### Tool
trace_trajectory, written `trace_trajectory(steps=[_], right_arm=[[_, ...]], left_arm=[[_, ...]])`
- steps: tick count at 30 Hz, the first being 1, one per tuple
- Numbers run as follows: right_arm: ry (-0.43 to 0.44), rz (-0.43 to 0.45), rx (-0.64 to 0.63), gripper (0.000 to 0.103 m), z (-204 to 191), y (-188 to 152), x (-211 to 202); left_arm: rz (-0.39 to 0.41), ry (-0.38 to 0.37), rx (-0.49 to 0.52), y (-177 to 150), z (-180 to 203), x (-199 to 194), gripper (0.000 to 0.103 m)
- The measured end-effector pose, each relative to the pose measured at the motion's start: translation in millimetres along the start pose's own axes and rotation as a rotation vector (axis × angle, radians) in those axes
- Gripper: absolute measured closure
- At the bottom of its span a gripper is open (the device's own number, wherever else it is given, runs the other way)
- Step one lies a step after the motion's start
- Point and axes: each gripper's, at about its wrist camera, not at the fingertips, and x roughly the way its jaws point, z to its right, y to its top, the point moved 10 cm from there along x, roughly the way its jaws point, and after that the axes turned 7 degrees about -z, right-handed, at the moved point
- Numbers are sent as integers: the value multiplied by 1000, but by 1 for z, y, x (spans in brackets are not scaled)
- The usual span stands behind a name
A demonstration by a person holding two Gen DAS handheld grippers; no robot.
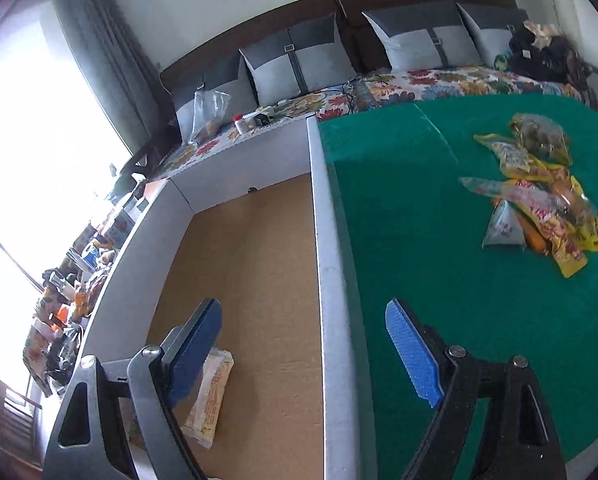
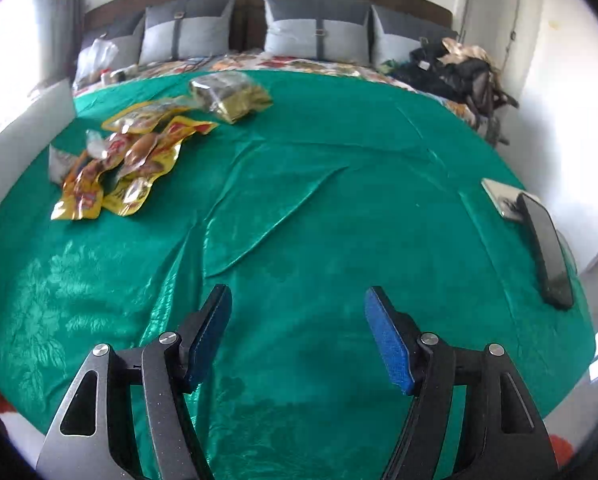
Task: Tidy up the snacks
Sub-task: 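Move both empty tools back over the snack pile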
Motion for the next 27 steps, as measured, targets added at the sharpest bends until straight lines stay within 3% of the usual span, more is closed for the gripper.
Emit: trace_trajectory(steps=[4,12,17,19,22,25,27], right_arm=[[-19,44,-43,31,-6,15,8],[-7,-24,-115,31,-14,-2,33],[17,-46,-78,27,-5,-2,43],[35,-55,-61,27,-3,-2,45],[54,-66,-37,24,0,-3,46],[60,-69,-25,21,2,-4,47],[59,-68,-24,20,1,-4,48]], left_arm=[[-20,19,0,-5,0,-2,19],[-61,-9,-47,-11,-7,6,17],[-61,-11,-61,-7,-7,7,15],[-17,23,-103,-3,-13,-4,15],[143,148,-127,13,-18,-45,13],[265,120,-124,31,2,-85,1],[300,55,-115,39,24,-102,0]])
